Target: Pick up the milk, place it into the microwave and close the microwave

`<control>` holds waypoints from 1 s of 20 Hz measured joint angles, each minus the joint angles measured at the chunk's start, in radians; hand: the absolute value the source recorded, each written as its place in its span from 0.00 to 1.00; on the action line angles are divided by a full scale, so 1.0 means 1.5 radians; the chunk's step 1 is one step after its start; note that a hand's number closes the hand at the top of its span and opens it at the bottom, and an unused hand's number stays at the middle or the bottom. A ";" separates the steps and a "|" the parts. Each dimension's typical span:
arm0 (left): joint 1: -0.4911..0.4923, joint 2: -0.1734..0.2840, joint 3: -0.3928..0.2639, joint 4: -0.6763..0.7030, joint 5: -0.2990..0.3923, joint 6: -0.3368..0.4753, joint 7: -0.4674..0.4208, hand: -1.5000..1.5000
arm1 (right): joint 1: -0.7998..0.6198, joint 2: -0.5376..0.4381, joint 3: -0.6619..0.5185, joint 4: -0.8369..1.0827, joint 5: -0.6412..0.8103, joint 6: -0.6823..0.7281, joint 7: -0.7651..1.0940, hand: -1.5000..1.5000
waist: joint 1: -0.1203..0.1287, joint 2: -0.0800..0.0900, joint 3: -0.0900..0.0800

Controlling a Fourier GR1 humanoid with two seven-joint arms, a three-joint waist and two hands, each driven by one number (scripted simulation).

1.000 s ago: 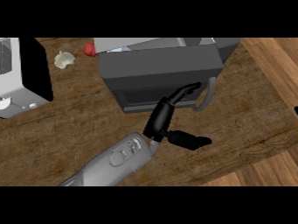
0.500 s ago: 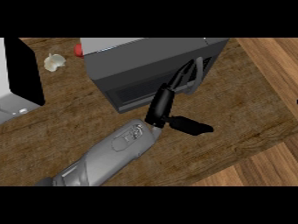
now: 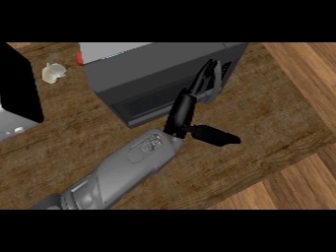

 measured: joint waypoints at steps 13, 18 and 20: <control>-0.005 0.004 -0.015 0.018 0.048 0.016 -0.061 0.00 | -0.027 -0.031 -0.012 0.010 -0.042 0.004 0.032 0.00 | -0.016 0.004 0.001; -0.006 0.005 -0.022 0.025 0.066 0.023 -0.077 0.00 | -0.033 -0.043 -0.014 0.011 -0.056 0.009 0.043 0.00 | -0.023 0.003 0.001; -0.008 0.004 -0.024 0.027 0.072 0.024 -0.084 0.00 | -0.036 -0.047 -0.014 0.013 -0.061 0.010 0.047 0.00 | -0.023 0.003 0.001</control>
